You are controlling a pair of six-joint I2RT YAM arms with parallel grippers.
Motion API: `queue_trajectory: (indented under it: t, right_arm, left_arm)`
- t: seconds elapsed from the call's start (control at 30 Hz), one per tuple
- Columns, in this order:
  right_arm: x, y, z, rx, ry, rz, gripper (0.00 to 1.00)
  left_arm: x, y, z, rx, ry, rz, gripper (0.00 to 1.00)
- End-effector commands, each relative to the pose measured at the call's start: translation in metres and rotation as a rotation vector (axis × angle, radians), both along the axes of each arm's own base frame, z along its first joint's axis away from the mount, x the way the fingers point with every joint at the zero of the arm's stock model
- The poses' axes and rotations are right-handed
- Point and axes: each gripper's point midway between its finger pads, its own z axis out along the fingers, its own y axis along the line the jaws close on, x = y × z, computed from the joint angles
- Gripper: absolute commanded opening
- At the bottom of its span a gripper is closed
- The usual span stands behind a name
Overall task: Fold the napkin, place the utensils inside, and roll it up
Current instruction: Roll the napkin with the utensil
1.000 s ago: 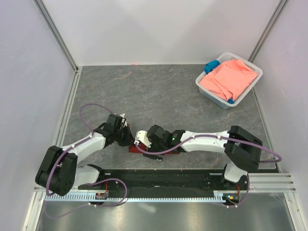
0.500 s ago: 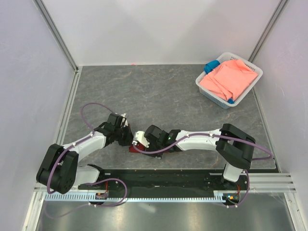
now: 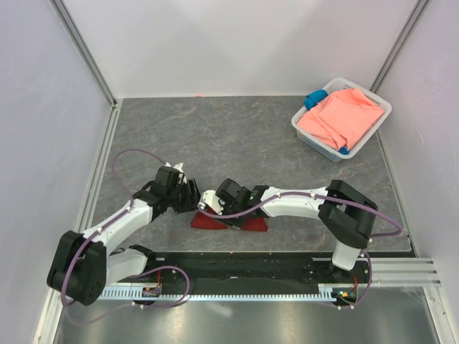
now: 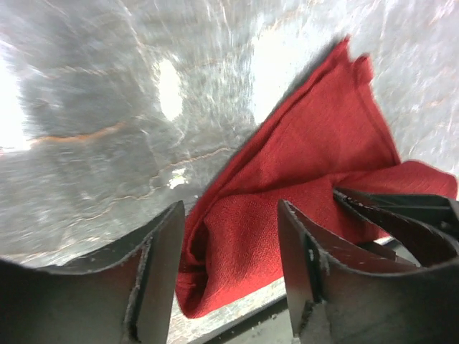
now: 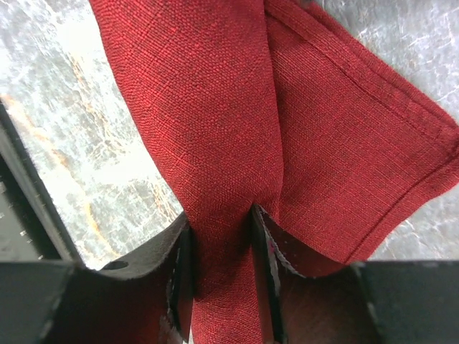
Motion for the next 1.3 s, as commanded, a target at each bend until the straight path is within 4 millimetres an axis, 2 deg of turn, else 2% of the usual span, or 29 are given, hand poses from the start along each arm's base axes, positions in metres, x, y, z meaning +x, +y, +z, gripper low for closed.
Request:
queue_trajectory:
  t: [0.0,0.03,0.1,0.2,0.23,0.27,0.43,0.9,1.1,1.27]
  right_arm:
    - [-0.029,-0.010,-0.011,-0.010,0.262,0.018,0.39]
    - [-0.023,-0.009,-0.008,0.006,0.288,0.001,0.38]
    - [-0.033,-0.009,-0.009,0.010,0.396,0.012,0.37]
    - [-0.029,-0.010,-0.006,0.022,0.495,-0.027,0.36]
    - [-0.021,-0.008,-0.002,0.035,0.508,-0.050,0.36]
    - [-0.024,-0.011,-0.006,0.015,0.552,-0.066,0.36]
    - [-0.025,-0.002,0.007,0.111,0.746,-0.082,0.37]
    - [-0.014,-0.002,-0.006,0.176,1.007,-0.170,0.36]
    - [-0.007,-0.006,-0.015,0.188,1.066,-0.204,0.35]
    - [-0.003,-0.006,-0.013,0.197,1.069,-0.209,0.39]
  left_arm:
    - [0.013,0.013,0.023,0.026,-0.111,0.071,0.63]
    - [0.011,0.015,0.022,0.025,-0.116,0.076,0.63]
    - [0.009,0.014,0.027,0.011,-0.140,0.072,0.63]
    - [0.006,0.010,0.039,-0.044,-0.203,0.058,0.63]
    - [0.003,0.010,0.039,-0.058,-0.215,0.053,0.63]
    - [0.001,0.008,0.040,-0.070,-0.221,0.047,0.63]
    - [-0.005,0.006,0.034,-0.094,-0.217,0.037,0.63]
    - [-0.005,-0.006,0.018,-0.132,-0.189,-0.015,0.60]
    - [-0.004,-0.007,0.009,-0.131,-0.176,-0.020,0.53]
    - [-0.002,-0.007,-0.004,-0.111,-0.140,-0.014,0.35]
